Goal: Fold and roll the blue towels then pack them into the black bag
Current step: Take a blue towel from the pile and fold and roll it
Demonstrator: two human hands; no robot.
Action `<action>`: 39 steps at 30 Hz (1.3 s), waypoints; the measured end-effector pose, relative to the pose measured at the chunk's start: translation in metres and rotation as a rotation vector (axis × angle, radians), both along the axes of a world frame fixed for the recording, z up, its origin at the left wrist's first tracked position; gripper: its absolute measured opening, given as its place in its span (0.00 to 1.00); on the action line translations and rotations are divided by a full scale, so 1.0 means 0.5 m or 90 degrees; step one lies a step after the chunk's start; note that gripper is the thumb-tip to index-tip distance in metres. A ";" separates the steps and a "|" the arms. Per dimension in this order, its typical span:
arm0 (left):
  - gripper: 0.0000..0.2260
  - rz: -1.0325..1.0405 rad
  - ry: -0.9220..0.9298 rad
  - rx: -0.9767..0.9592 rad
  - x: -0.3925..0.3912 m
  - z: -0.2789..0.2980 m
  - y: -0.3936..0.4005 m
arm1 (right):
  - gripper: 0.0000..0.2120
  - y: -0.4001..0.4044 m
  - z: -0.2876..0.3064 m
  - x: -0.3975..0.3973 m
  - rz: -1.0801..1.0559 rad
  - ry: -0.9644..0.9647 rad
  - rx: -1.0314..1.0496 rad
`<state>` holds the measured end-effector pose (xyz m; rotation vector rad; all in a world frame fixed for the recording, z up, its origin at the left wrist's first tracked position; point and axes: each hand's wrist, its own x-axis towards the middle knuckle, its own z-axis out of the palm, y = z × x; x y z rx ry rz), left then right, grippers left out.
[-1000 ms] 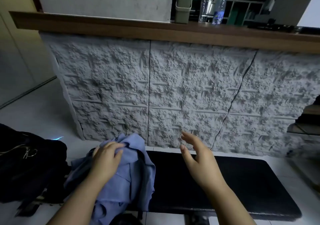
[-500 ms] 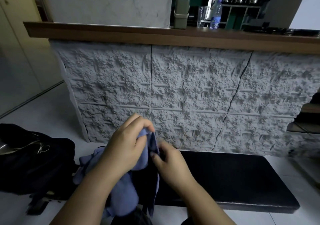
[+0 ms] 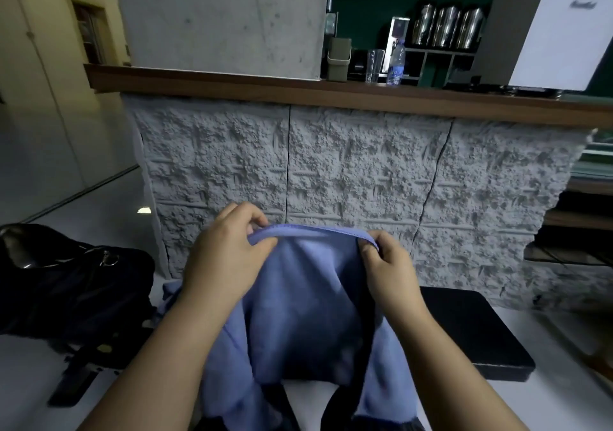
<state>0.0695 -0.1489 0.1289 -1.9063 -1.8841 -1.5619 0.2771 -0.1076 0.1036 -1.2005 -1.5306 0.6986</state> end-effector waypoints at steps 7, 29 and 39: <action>0.20 -0.038 -0.031 0.028 0.048 0.064 -0.062 | 0.16 -0.091 0.083 -0.014 0.219 0.003 0.043; 0.08 -0.088 0.056 -0.174 0.030 0.006 -0.063 | 0.12 -0.069 0.098 0.035 0.019 0.212 -0.042; 0.21 -0.282 -0.061 -0.161 0.113 0.000 -0.078 | 0.16 -0.094 0.087 -0.025 0.222 0.032 -0.032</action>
